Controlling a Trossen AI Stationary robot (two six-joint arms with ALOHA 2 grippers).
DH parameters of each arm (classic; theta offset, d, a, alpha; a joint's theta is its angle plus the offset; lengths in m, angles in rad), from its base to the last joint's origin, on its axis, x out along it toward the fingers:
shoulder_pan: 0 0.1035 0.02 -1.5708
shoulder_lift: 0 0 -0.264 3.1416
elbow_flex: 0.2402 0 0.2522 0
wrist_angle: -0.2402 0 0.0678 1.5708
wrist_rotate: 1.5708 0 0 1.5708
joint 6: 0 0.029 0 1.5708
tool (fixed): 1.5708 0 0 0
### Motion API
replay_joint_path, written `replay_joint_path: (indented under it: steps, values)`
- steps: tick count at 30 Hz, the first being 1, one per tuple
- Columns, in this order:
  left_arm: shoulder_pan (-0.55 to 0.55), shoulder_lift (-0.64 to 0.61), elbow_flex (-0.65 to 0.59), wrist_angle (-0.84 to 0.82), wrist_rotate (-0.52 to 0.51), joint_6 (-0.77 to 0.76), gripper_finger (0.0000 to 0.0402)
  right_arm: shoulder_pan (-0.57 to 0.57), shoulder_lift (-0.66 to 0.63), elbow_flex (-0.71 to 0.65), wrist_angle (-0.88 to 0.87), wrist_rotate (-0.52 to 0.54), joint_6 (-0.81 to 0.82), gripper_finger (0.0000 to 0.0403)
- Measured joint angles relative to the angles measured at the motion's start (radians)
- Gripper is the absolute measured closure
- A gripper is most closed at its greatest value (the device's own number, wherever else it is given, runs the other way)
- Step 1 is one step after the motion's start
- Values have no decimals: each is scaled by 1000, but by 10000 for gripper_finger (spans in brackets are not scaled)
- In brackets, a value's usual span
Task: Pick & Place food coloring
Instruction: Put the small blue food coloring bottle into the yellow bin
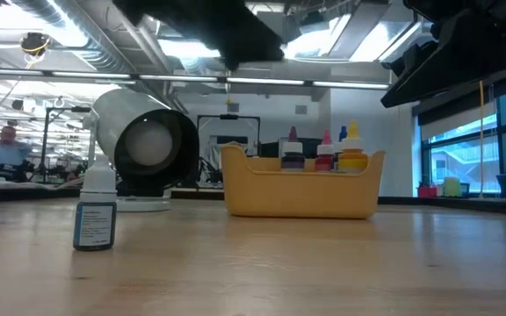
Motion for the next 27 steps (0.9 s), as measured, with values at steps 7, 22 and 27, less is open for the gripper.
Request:
replay_joint_path:
  steps: [7, 22, 27]
  values:
    - [-176, -90, -1, -337, 77, -150, 256, 0, 0, 0, 0, 0, 21, 269]
    - [-500, 79, -2, -296, -190, -120, 254, 0, 0, 0, 16, 0, 30, 269]
    - [-527, 130, -2, -261, -159, -143, 257, 0, 0, 0, 17, 0, 43, 269]
